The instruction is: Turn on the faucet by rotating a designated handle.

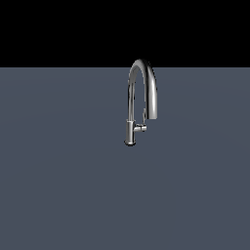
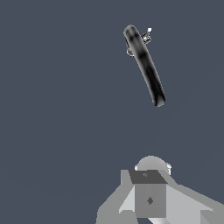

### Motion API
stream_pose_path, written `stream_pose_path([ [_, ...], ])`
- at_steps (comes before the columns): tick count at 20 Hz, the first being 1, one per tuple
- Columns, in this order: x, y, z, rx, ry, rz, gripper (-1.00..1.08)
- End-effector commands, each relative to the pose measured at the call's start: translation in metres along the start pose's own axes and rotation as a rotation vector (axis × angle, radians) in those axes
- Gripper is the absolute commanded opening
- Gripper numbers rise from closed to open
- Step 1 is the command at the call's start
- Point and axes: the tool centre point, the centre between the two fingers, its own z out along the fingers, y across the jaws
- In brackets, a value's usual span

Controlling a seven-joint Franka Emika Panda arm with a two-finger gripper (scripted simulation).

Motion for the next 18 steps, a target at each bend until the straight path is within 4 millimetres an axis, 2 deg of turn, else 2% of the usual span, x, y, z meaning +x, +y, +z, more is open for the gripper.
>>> stream_pose_path([
  [1,0.015,0.000,0.002,0.029,-0.036,0.030,-1.00],
  [18,0.116,0.009,0.030,0.236,-0.290,0.234,-1.00],
])
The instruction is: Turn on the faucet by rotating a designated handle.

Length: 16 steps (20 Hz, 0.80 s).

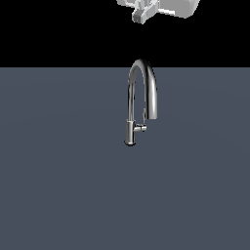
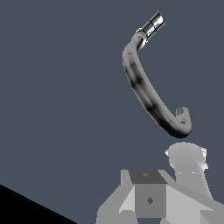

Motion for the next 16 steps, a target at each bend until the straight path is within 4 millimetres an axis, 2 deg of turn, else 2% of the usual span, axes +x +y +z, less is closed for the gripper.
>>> stream_pose_path([
  [1,0.016,0.000,0.002,0.032,-0.039,0.031,-1.00],
  [16,0.113,0.009,0.028,0.235,-0.287,0.227,-1.00],
])
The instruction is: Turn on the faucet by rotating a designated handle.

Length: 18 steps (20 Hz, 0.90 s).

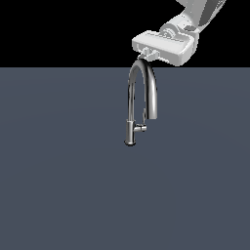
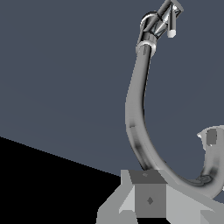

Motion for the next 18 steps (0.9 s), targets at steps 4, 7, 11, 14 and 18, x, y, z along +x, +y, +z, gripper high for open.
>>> stream_pose_path([
  [4,0.040,0.001,0.005,0.081,-0.100,0.079,-1.00],
  [7,0.062,0.003,0.010,0.129,-0.157,0.125,-1.00],
  [11,0.093,0.006,0.020,0.195,-0.237,0.190,-1.00],
  [14,0.115,0.009,0.028,0.242,-0.293,0.236,-1.00],
  [18,0.139,0.013,0.040,0.298,-0.359,0.291,-1.00],
])
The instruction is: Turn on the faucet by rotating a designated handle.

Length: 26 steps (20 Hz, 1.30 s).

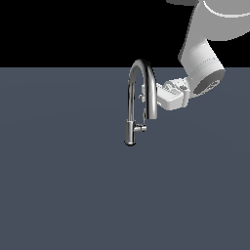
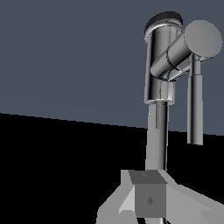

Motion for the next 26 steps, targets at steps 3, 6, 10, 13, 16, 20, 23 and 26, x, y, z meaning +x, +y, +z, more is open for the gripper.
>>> stream_pose_path([
  [3,0.027,-0.001,0.004,0.056,-0.066,0.054,-1.00],
  [6,0.040,0.000,0.007,0.083,-0.097,0.081,-1.00],
  [10,0.050,0.000,0.009,0.103,-0.121,0.101,-1.00],
  [13,0.051,0.001,0.010,0.106,-0.124,0.104,-1.00],
  [16,0.051,0.001,0.010,0.105,-0.123,0.104,-1.00],
  [20,0.049,0.007,0.010,0.105,-0.123,0.104,-1.00],
  [23,0.047,0.013,0.011,0.105,-0.123,0.104,-1.00],
  [26,0.045,0.018,0.011,0.105,-0.123,0.104,-1.00],
])
